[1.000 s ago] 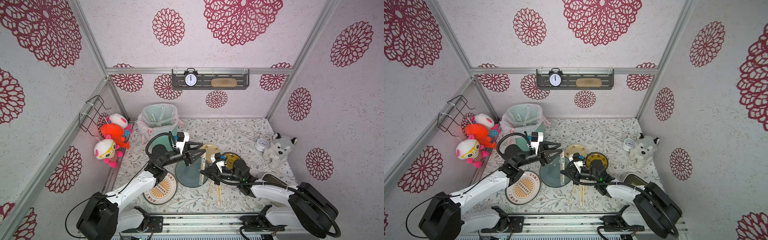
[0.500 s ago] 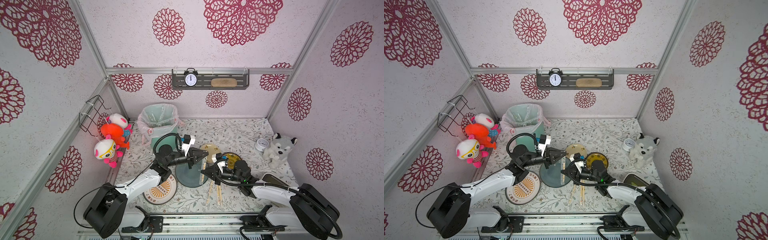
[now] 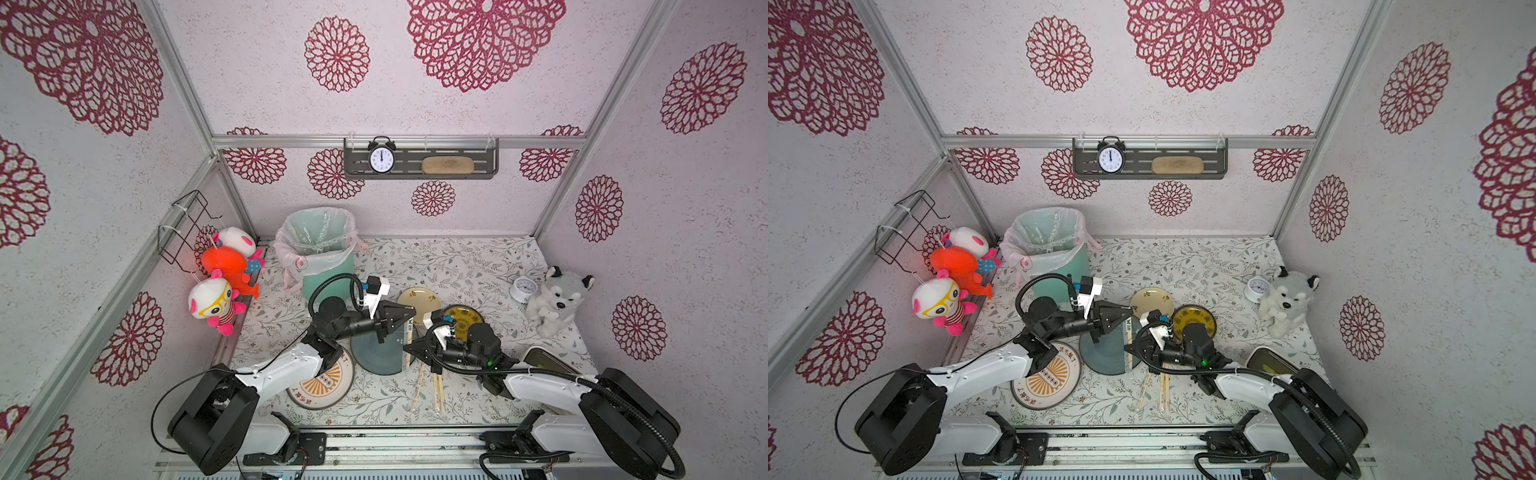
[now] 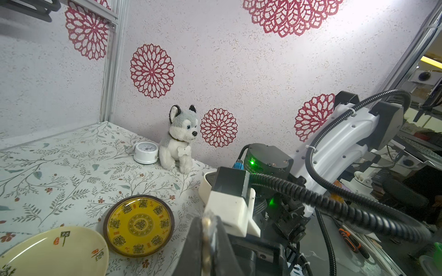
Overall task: Remove the packaging of disposable chopsticks
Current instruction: Remove the packet bag from the disposable chopsticks.
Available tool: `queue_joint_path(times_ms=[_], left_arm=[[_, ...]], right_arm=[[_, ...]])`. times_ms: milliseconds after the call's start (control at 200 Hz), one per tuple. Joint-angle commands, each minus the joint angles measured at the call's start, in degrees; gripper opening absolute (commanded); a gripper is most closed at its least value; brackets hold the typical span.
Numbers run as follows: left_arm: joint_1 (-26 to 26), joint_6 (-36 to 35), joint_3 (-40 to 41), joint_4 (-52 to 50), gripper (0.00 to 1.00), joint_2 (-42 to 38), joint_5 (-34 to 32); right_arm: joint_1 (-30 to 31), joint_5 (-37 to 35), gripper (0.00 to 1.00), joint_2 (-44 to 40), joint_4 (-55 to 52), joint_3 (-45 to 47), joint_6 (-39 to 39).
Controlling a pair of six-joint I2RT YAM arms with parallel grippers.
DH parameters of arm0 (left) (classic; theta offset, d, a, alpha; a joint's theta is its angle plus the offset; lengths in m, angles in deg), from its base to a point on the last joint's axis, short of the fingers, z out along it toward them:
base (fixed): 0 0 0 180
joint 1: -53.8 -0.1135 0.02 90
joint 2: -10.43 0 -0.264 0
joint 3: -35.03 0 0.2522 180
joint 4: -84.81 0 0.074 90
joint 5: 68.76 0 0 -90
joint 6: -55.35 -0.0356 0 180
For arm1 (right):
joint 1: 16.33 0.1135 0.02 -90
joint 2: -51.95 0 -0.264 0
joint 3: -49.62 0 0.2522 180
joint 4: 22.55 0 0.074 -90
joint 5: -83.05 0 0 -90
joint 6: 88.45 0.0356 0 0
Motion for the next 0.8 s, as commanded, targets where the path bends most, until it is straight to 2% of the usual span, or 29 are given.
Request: queue_joint_path(times_ms=[0, 60, 120, 210, 305, 330, 365, 410, 440, 495, 550, 580, 685, 751, 796], left_arm=[[0.24, -0.29, 2.51, 0.67, 0.00, 2.84, 2.58], [0.50, 0.90, 2.73, 3.22, 0.00, 4.46, 4.30], [0.76, 1.85, 3.56, 6.23, 0.15, 5.83, 4.41], [0.82, 2.35, 5.02, 8.43, 0.22, 6.69, 3.82], [1.03, 1.92, 5.94, 8.44, 0.15, 7.50, 3.33], [1.03, 1.93, 6.33, 8.93, 0.07, 7.88, 2.99], [1.03, 2.15, 6.76, 10.51, 0.00, 8.40, 2.18], [0.59, 3.16, 6.75, 12.07, 0.00, 8.91, 2.34], [0.04, 4.02, 6.44, 12.89, 0.09, 8.93, 3.35], [-1.22, 5.92, 6.30, 14.79, 0.37, 7.88, 3.49], [-2.85, 6.56, 5.13, 13.85, 0.51, 5.93, 3.89], [-3.60, 6.44, 3.95, 12.01, 0.56, 4.68, 4.15], [-4.24, 4.51, -0.10, 6.24, 0.52, 1.81, 4.83], [-3.94, 4.15, -1.96, 4.57, 0.42, 0.97, 5.82], [-3.56, 4.01, -2.84, 4.13, 0.41, 0.59, 5.77]], right_arm=[[-0.34, 0.22, 0.00, -2.96, 8.83, -2.68, -0.29], [-0.36, 0.54, 0.00, -2.41, 9.52, -3.02, 0.13], [-0.34, 0.59, 0.00, -2.05, 10.02, -3.22, 0.50], [-0.41, 0.04, 0.00, -2.13, 9.56, -3.71, 0.43], [-0.43, 0.10, 0.00, -2.30, 8.36, -4.91, 0.00], [-0.43, 0.25, 0.00, -2.30, 7.77, -5.34, -0.22], [-0.43, 0.68, 0.00, -2.20, 7.03, -5.94, -0.36], [-0.34, 0.80, 0.00, -1.89, 6.24, -6.47, -0.57], [-0.34, 0.76, 0.00, -1.58, 5.97, -6.41, -0.62], [-0.34, 0.39, 0.00, -0.98, 5.70, -5.94, -0.77], [-0.34, 0.11, 0.00, -0.56, 6.93, -4.89, -0.35], [-0.34, -0.04, 0.00, -0.38, 8.03, -4.13, 0.11], [-0.26, -0.50, 0.00, -0.20, 9.31, -3.05, 0.67], [-0.25, -1.23, 0.00, -0.28, 8.07, -2.98, -0.05], [-0.25, -1.54, 0.00, -0.37, 7.56, -2.89, -0.46]])
